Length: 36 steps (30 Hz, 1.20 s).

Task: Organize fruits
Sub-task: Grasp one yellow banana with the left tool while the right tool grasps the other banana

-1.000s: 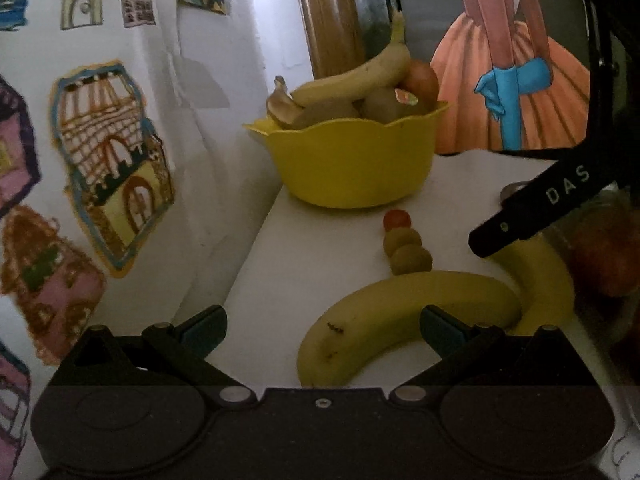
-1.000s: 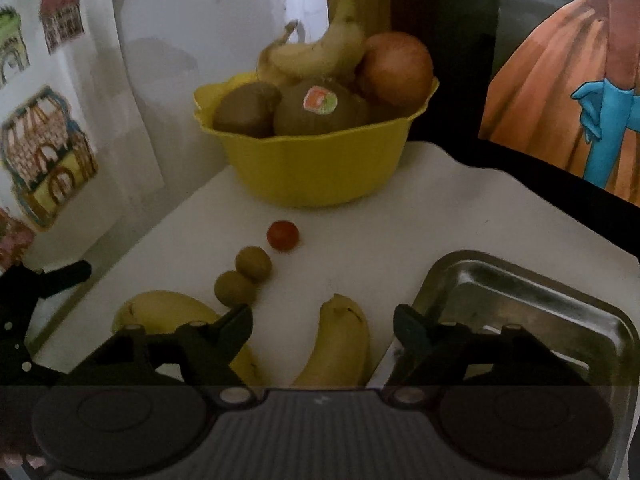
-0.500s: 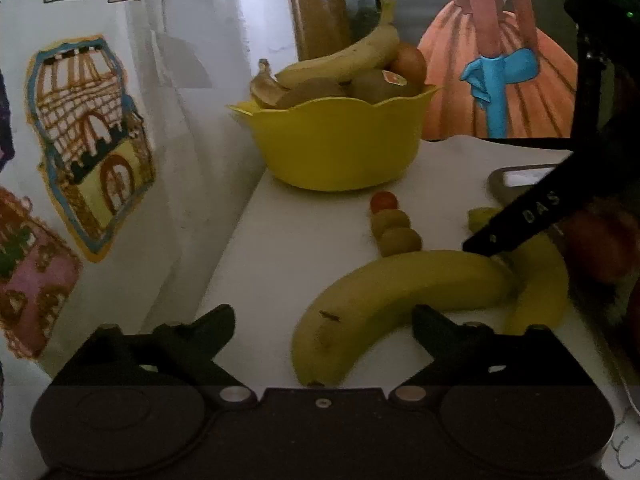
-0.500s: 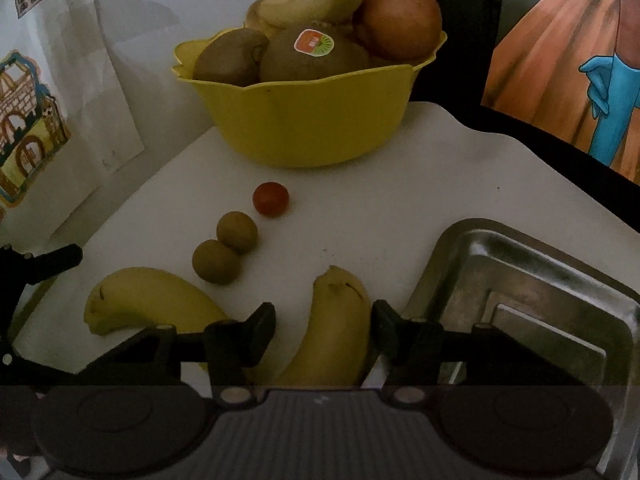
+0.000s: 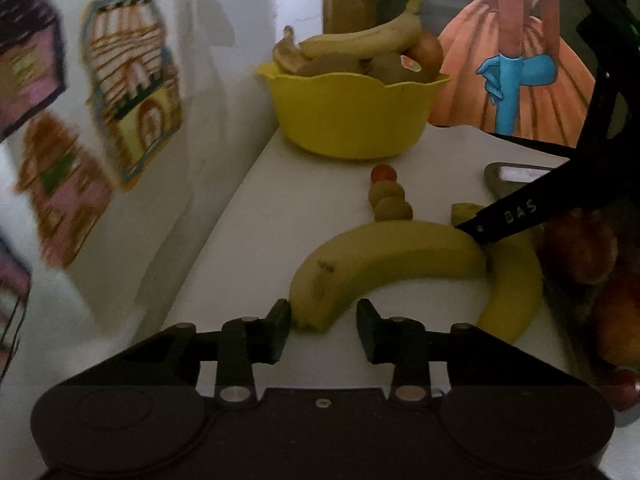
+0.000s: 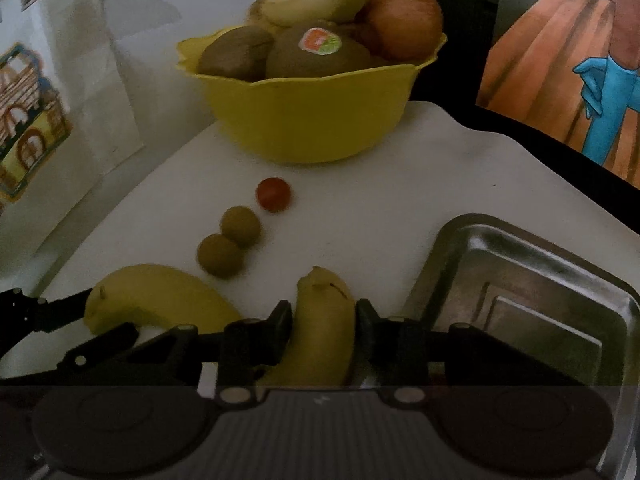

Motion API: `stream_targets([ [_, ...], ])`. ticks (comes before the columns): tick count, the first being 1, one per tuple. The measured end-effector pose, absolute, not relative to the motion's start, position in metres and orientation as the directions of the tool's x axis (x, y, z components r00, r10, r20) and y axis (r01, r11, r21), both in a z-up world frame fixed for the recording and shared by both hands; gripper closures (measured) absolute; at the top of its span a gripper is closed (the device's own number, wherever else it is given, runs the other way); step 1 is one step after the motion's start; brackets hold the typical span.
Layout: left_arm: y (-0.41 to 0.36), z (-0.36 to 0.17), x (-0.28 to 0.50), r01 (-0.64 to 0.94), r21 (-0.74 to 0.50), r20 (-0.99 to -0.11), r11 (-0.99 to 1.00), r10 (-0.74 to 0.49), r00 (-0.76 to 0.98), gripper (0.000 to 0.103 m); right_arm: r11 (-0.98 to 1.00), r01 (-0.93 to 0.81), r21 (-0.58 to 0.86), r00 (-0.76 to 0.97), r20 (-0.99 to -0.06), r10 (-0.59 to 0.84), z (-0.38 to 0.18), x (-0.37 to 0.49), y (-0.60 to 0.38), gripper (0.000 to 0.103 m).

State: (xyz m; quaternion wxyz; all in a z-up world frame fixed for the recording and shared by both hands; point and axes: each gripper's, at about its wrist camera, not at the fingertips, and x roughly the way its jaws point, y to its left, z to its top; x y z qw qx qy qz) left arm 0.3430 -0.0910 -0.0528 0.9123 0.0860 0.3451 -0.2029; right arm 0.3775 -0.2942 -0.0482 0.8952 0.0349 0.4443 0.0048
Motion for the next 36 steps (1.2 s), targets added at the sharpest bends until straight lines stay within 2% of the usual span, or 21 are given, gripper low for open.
stream_targets([
  [5,-0.08,-0.05,0.318,0.405,0.004,-0.681,0.914,-0.294,0.671,0.068,0.999,0.007,0.05,0.603,-0.797,0.035,-0.047,0.366,-0.278,0.066],
  [19,-0.023,-0.041,0.246,0.293,-0.045,-0.69,0.955,-0.242,0.682,0.067,0.991,-0.113,0.078,0.589,-0.798,0.13,-0.042,0.299,-0.225,0.067],
  [21,-0.02,-0.035,0.245,0.281,-0.039,-0.68,0.959,-0.232,0.695,0.065,0.989,-0.126,0.082,0.593,-0.793,0.141,-0.042,0.288,-0.221,0.066],
  [23,-0.02,-0.028,0.247,0.274,-0.046,-0.667,0.961,-0.234,0.707,0.056,0.987,-0.14,0.078,0.605,-0.782,0.148,-0.042,0.277,-0.217,0.066],
  [26,-0.03,-0.021,0.255,0.274,-0.073,-0.648,0.959,-0.255,0.718,0.048,0.987,-0.144,0.077,0.625,-0.766,0.151,-0.043,0.261,-0.215,0.058],
  [27,-0.035,-0.02,0.259,0.277,-0.078,-0.644,0.958,-0.26,0.719,0.048,0.987,-0.143,0.077,0.635,-0.758,0.151,-0.043,0.256,-0.214,0.054],
  [31,-0.064,-0.02,0.281,0.295,-0.097,-0.639,0.951,-0.286,0.714,0.043,0.99,-0.124,0.062,0.694,-0.708,0.131,-0.047,0.231,-0.213,0.049],
  [36,-0.095,-0.027,0.317,0.272,-0.091,-0.668,0.958,-0.261,0.697,0.04,0.99,-0.109,0.089,0.724,-0.676,0.14,-0.049,0.218,-0.215,0.049],
])
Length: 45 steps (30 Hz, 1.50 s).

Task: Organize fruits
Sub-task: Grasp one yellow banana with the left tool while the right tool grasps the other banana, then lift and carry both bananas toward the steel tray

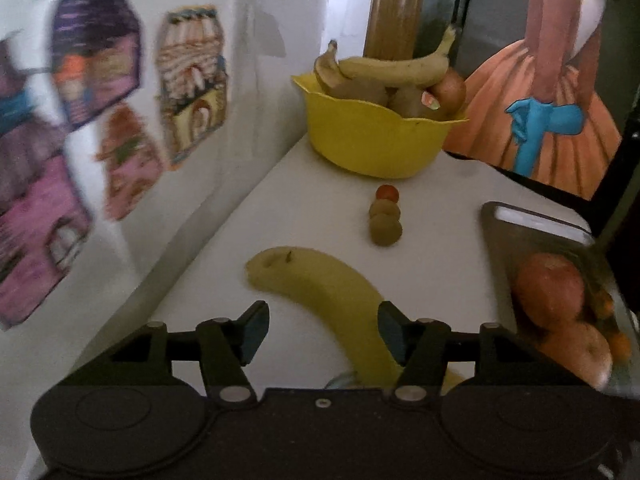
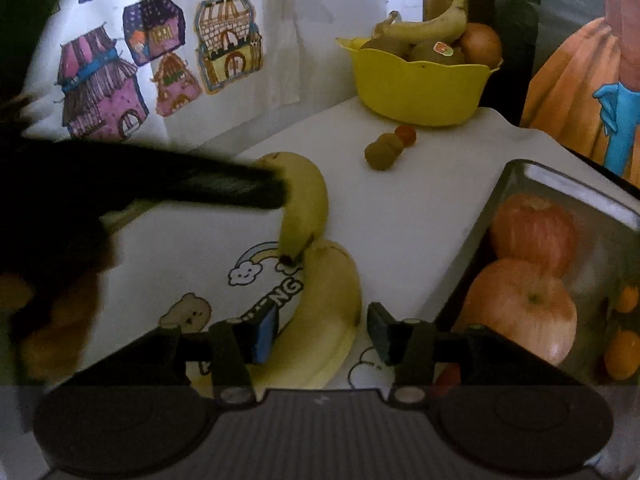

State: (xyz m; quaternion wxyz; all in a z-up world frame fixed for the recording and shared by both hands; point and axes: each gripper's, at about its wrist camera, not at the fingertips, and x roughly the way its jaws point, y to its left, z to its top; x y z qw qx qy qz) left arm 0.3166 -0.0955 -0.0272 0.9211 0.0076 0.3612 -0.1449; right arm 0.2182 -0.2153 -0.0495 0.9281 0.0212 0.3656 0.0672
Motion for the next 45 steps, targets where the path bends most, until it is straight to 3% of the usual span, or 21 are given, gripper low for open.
stream_targets([
  [1,-0.099,-0.028,0.323,0.264,-0.091,-0.673,0.96,-0.254,0.694,0.037,0.99,-0.109,0.09,0.729,-0.67,0.141,-0.05,0.218,-0.216,0.049],
  [8,-0.113,-0.032,0.348,0.226,-0.082,-0.696,0.971,-0.218,0.684,0.036,0.985,-0.116,0.128,0.732,-0.659,0.172,-0.052,0.219,-0.219,0.052],
  [13,-0.117,-0.036,0.354,0.189,-0.102,-0.709,0.977,-0.204,0.675,0.04,0.985,-0.107,0.137,0.733,-0.659,0.171,-0.052,0.219,-0.22,0.053],
  [26,-0.1,-0.029,0.334,0.242,-0.11,-0.737,0.964,-0.242,0.631,0.067,0.984,-0.087,0.154,0.722,-0.671,0.169,-0.051,0.21,-0.224,0.057],
  [45,-0.06,-0.032,0.212,0.358,-0.048,-0.726,0.932,-0.279,0.629,0.067,0.981,-0.142,0.129,0.702,-0.686,0.192,-0.049,0.144,-0.229,0.057],
])
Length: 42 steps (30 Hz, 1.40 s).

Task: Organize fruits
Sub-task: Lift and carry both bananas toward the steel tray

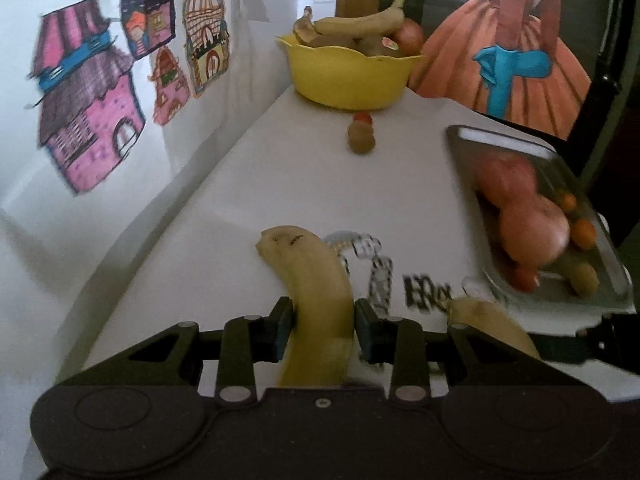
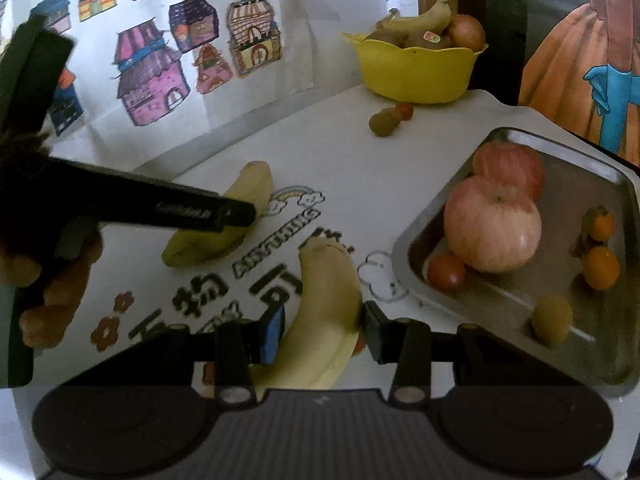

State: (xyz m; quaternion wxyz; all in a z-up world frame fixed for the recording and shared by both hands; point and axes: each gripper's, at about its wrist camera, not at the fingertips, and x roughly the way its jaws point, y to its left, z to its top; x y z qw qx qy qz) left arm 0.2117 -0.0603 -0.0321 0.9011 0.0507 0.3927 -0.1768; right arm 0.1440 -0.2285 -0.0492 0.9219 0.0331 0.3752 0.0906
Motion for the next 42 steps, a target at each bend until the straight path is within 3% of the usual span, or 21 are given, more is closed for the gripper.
stream_targets([
  [11,-0.045,-0.032,0.144,0.397,-0.05,-0.726,0.916,-0.306,0.616,0.067,0.98,-0.18,0.085,0.679,-0.71,0.187,-0.048,0.105,-0.228,0.056],
  [23,-0.05,-0.042,0.16,0.305,-0.106,-0.732,0.947,-0.282,0.62,0.058,0.996,-0.06,0.069,0.74,-0.667,0.09,-0.058,0.099,-0.214,0.052],
  [26,-0.056,-0.044,0.162,0.306,-0.079,-0.729,0.949,-0.264,0.631,0.052,0.997,-0.013,0.079,0.758,-0.649,0.062,-0.061,0.092,-0.212,0.047],
  [31,-0.064,-0.048,0.153,0.319,-0.017,-0.711,0.948,-0.236,0.662,0.049,0.998,0.039,0.052,0.792,-0.61,0.001,-0.07,0.075,-0.204,0.026],
  [37,-0.064,-0.049,0.143,0.317,0.015,-0.698,0.948,-0.217,0.682,0.059,0.996,0.065,0.061,0.815,-0.579,-0.018,-0.073,0.067,-0.204,0.027],
  [42,-0.064,-0.048,0.141,0.312,0.018,-0.699,0.95,-0.211,0.683,0.066,0.995,0.05,0.084,0.827,-0.562,0.006,-0.073,0.063,-0.2,0.045],
])
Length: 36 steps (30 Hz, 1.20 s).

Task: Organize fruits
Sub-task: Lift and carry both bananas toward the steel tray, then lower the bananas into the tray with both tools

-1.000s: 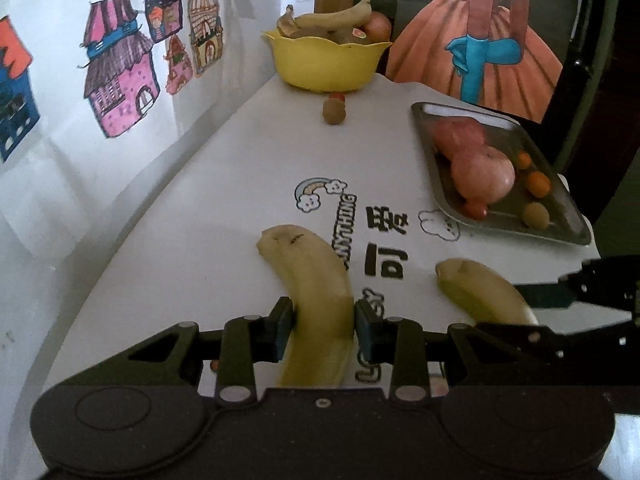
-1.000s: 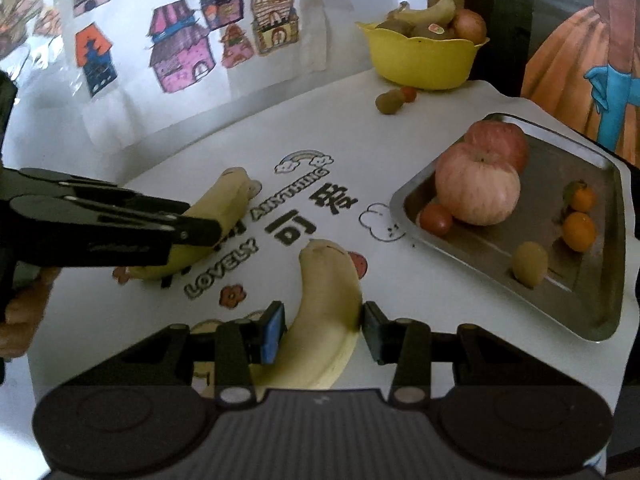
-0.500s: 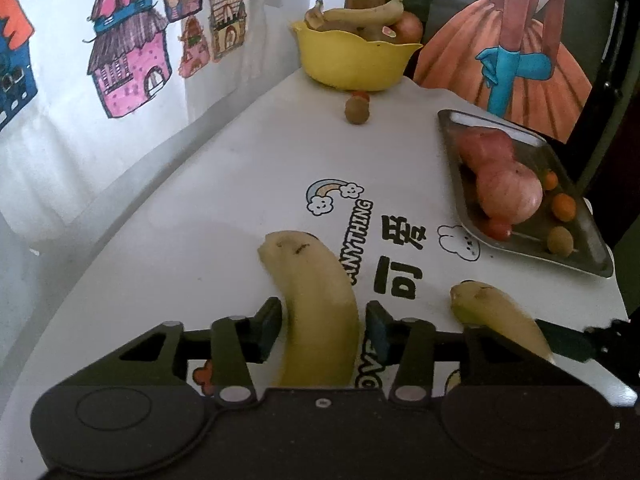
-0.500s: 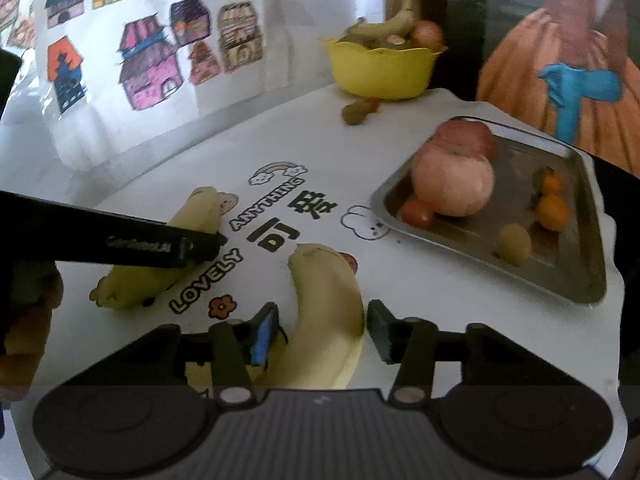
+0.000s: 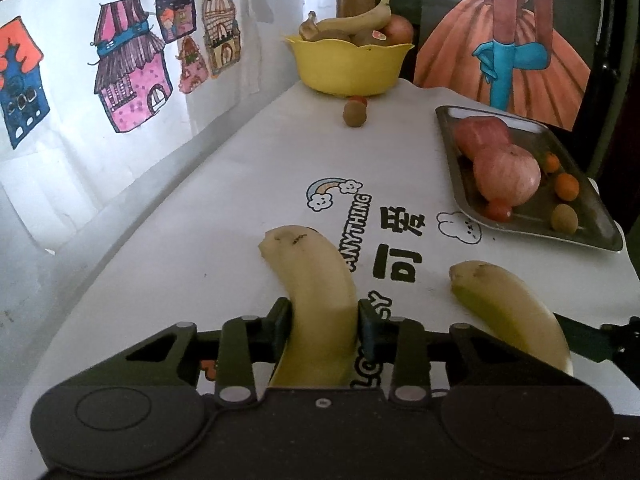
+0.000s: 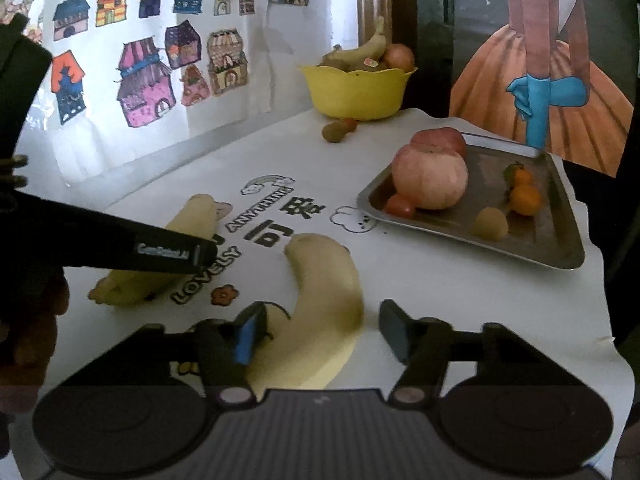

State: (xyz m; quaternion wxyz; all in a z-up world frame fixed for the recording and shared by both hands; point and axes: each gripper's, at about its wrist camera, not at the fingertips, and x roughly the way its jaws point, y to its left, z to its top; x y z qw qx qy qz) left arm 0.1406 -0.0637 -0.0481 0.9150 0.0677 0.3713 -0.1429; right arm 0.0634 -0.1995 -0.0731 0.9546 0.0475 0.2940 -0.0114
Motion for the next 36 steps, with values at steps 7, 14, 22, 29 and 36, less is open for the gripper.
stream_targets([
  [7,-0.078,-0.048,0.122,0.36,0.004,-0.701,0.933,-0.254,0.666,0.066,0.99,0.089,0.111,0.828,-0.56,-0.011,-0.073,0.059,-0.213,0.065],
  [14,-0.103,-0.049,0.107,0.407,-0.025,-0.7,0.913,-0.307,0.645,0.066,0.973,0.154,0.174,0.837,-0.546,-0.035,-0.074,0.039,-0.247,0.064],
  [22,-0.129,-0.048,0.102,0.436,-0.081,-0.692,0.896,-0.366,0.623,0.066,0.948,0.212,0.238,0.848,-0.526,-0.057,-0.074,0.019,-0.282,0.064],
  [29,-0.15,-0.03,0.108,0.459,-0.085,-0.66,0.884,-0.395,0.639,0.066,0.922,0.23,0.312,0.861,-0.506,-0.043,-0.07,0.01,-0.306,0.064],
  [36,-0.182,-0.002,0.133,0.488,-0.052,-0.619,0.872,-0.412,0.669,0.066,0.911,0.249,0.33,0.891,-0.448,-0.082,-0.047,0.013,-0.336,0.064],
])
